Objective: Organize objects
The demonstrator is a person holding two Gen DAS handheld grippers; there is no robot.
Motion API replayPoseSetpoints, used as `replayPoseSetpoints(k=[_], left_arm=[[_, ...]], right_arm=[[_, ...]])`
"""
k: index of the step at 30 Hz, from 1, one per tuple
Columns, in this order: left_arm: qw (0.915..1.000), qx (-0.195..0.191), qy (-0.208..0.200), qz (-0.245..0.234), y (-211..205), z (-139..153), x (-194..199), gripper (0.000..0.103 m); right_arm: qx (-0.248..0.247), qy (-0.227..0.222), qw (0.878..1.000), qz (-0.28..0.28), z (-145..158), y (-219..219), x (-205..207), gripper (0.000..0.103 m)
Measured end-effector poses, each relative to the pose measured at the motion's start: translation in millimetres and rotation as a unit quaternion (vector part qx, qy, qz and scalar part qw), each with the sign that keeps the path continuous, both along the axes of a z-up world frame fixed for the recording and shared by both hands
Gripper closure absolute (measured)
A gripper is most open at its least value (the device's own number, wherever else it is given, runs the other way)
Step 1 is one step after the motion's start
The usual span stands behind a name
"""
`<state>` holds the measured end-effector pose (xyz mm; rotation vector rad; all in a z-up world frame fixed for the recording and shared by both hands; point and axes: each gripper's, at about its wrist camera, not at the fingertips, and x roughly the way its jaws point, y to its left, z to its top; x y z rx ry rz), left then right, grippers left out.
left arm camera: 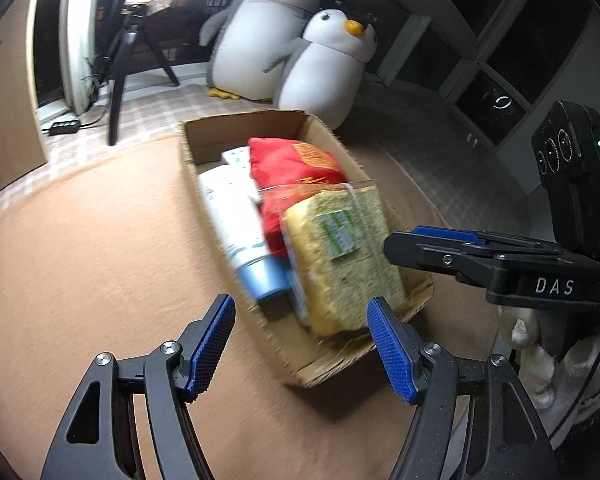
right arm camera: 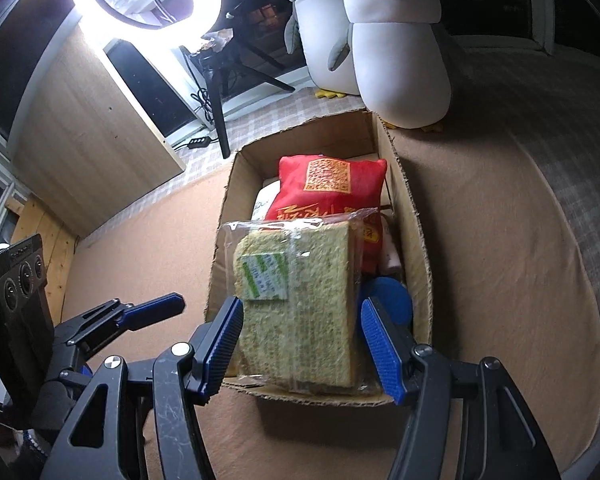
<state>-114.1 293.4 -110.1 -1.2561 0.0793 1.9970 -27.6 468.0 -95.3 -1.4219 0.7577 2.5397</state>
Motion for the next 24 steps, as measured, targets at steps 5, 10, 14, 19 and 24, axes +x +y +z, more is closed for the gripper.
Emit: replayPoseSetpoints(k=[5,10,14,19,24], left_arm=[[0.9997,-0.005,0.008,0.021,-32,8,4,0.029],[0.9986,-0.014,0.022,0.047,-68,16,9,0.027],[0.9972,-0.012,0.025,0.070,-101,22,13,0.022],[0.9942,-0.017,0.036,0.100,-144,30,22,0.017],[0.9904,-0.024,0.042,0.129,-179,35,29,0.012]], right_arm=[[0.008,0.004,1.000,0.001,6,-19,1,0.043],[0.015,0.007,1.000,0.010,12,-43,-1,0.042],[0.019,0.011,1.000,0.020,16,-66,-6,0.040],[0.021,0.013,0.999,0.034,18,-95,-12,0.039],[0.022,0.017,0.998,0.048,19,-122,-17,0.039]])
